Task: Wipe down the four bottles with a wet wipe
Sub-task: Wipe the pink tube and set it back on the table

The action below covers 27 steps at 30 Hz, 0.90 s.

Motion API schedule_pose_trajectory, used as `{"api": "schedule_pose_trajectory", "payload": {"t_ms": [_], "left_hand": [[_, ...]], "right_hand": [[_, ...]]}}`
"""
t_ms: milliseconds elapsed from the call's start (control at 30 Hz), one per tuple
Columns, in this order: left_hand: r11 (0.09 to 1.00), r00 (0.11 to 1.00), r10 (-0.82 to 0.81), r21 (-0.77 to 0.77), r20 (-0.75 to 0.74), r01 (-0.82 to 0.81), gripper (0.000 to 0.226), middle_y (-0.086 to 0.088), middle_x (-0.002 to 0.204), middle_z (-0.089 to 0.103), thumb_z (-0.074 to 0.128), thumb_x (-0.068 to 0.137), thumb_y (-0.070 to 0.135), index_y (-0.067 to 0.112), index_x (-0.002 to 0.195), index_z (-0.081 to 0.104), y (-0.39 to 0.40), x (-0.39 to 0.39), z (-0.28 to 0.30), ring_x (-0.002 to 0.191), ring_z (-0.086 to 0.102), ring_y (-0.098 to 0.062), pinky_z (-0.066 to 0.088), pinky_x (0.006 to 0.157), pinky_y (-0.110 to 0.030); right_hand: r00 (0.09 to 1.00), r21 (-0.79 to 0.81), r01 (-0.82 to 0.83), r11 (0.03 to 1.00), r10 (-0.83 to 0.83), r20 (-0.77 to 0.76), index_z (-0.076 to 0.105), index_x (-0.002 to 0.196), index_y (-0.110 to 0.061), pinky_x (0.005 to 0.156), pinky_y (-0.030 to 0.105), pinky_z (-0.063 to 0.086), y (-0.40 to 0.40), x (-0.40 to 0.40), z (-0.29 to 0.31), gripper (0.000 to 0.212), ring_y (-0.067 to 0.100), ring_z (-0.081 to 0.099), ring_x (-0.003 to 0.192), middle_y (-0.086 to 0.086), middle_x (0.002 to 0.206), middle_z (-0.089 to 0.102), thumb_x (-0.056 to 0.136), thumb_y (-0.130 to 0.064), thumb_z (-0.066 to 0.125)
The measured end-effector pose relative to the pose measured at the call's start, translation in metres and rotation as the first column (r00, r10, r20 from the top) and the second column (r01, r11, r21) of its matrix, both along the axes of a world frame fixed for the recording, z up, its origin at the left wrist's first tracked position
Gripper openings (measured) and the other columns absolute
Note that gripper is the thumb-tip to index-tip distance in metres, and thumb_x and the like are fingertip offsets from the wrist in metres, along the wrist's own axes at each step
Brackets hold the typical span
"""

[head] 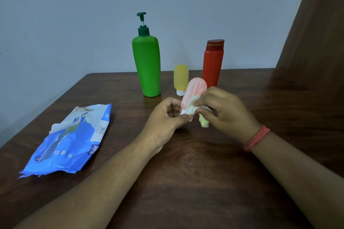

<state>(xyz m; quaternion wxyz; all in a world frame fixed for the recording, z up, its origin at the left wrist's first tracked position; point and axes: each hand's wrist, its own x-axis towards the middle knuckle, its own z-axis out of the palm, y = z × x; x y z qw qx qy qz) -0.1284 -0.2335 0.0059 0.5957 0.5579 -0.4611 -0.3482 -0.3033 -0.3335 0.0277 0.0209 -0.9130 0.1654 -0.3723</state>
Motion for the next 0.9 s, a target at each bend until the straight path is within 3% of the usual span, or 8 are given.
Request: {"api": "schedule_pose_trajectory", "payload": {"t_ms": [67, 167, 233, 333, 467, 600, 733, 900], "left_hand": [[1.000, 0.999, -0.005, -0.009, -0.045, 0.005, 0.025, -0.001, 0.099, 0.072, 0.084, 0.077, 0.015, 0.024, 0.096, 0.071, -0.0001, 0.0012, -0.0013, 0.102, 0.069, -0.033, 0.056, 0.093, -0.047], [0.998, 0.982, -0.053, -0.046, -0.184, 0.045, 0.022, -0.002, 0.093, 0.067, 0.079, 0.081, 0.003, 0.012, 0.097, 0.067, -0.0001, -0.0018, -0.0001, 0.099, 0.069, -0.032, 0.059, 0.091, -0.047], [0.994, 0.955, -0.091, -0.076, -0.283, 0.072, 0.023, -0.001, 0.089, 0.062, 0.078, 0.077, 0.002, 0.009, 0.096, 0.066, 0.0007, -0.0031, 0.0031, 0.093, 0.068, -0.024, 0.060, 0.086, -0.041], [0.990, 0.932, -0.128, -0.100, -0.339, 0.100, 0.024, -0.003, 0.089, 0.059, 0.076, 0.074, 0.004, 0.007, 0.095, 0.065, 0.0017, -0.0021, 0.0061, 0.091, 0.068, -0.020, 0.060, 0.083, -0.037], [0.986, 0.947, -0.163, -0.085, -0.277, 0.145, 0.023, -0.012, 0.102, 0.057, 0.075, 0.077, 0.004, 0.007, 0.096, 0.062, 0.0021, -0.0033, 0.0049, 0.101, 0.067, -0.026, 0.060, 0.083, -0.037], [0.987, 0.986, -0.158, -0.009, -0.060, 0.158, 0.022, -0.011, 0.105, 0.065, 0.080, 0.081, 0.005, 0.019, 0.095, 0.069, 0.0019, -0.0007, 0.0014, 0.103, 0.066, -0.029, 0.059, 0.091, -0.046], [0.993, 0.993, -0.115, 0.008, 0.018, 0.115, 0.025, -0.001, 0.101, 0.071, 0.081, 0.081, 0.009, 0.029, 0.091, 0.073, 0.0028, 0.0000, 0.0010, 0.101, 0.066, -0.025, 0.055, 0.097, -0.055], [0.999, 0.999, -0.046, 0.014, 0.025, 0.046, 0.023, -0.007, 0.106, 0.072, 0.082, 0.081, 0.011, 0.028, 0.095, 0.072, 0.0044, 0.0007, 0.0006, 0.110, 0.066, -0.040, 0.055, 0.094, -0.059]], "right_hand": [[0.999, -0.004, 0.039, 0.999, -0.038, 0.026, 0.073, 0.102, -0.014, 0.084, 0.021, 0.046, -0.0009, 0.0019, 0.0014, 0.014, 0.010, 0.059, 0.095, -0.001, 0.103, 0.065, 0.089, -0.012, 0.073], [0.973, 0.073, 0.125, 0.989, -0.137, 0.185, 0.073, 0.101, -0.011, 0.082, 0.014, 0.042, 0.0005, 0.0009, 0.0044, 0.012, 0.006, 0.056, 0.092, 0.001, 0.100, 0.063, 0.089, -0.011, 0.073], [0.992, 0.060, 0.064, 0.996, -0.070, 0.104, 0.072, 0.100, -0.012, 0.082, 0.005, 0.037, 0.0033, 0.0007, 0.0025, 0.011, 0.004, 0.054, 0.092, -0.001, 0.100, 0.062, 0.089, -0.012, 0.072], [0.996, 0.053, 0.015, 0.999, -0.020, 0.091, 0.071, 0.099, -0.012, 0.082, 0.010, 0.040, 0.0033, 0.0009, 0.0022, 0.010, 0.006, 0.057, 0.092, -0.001, 0.100, 0.063, 0.089, -0.010, 0.072], [0.948, 0.101, 0.108, 0.989, -0.133, 0.290, 0.071, 0.097, -0.008, 0.079, 0.025, 0.053, 0.0019, 0.0016, 0.0025, 0.008, 0.013, 0.062, 0.091, 0.002, 0.100, 0.065, 0.090, -0.005, 0.071], [0.882, 0.220, 0.093, 0.971, -0.183, 0.433, 0.072, 0.100, -0.010, 0.079, 0.017, 0.052, -0.0012, -0.0043, 0.0068, 0.009, 0.004, 0.060, 0.092, -0.006, 0.101, 0.061, 0.093, -0.006, 0.068], [0.905, 0.188, 0.078, 0.979, -0.149, 0.399, 0.073, 0.105, -0.011, 0.085, 0.015, 0.050, -0.0046, -0.0060, 0.0068, 0.015, -0.001, 0.059, 0.098, -0.005, 0.105, 0.063, 0.093, -0.003, 0.067], [0.934, 0.075, 0.120, 0.990, -0.138, 0.329, 0.074, 0.103, -0.008, 0.091, 0.005, 0.041, -0.0039, -0.0045, 0.0068, 0.017, 0.005, 0.055, 0.100, 0.002, 0.106, 0.064, 0.088, -0.001, 0.071]]}}
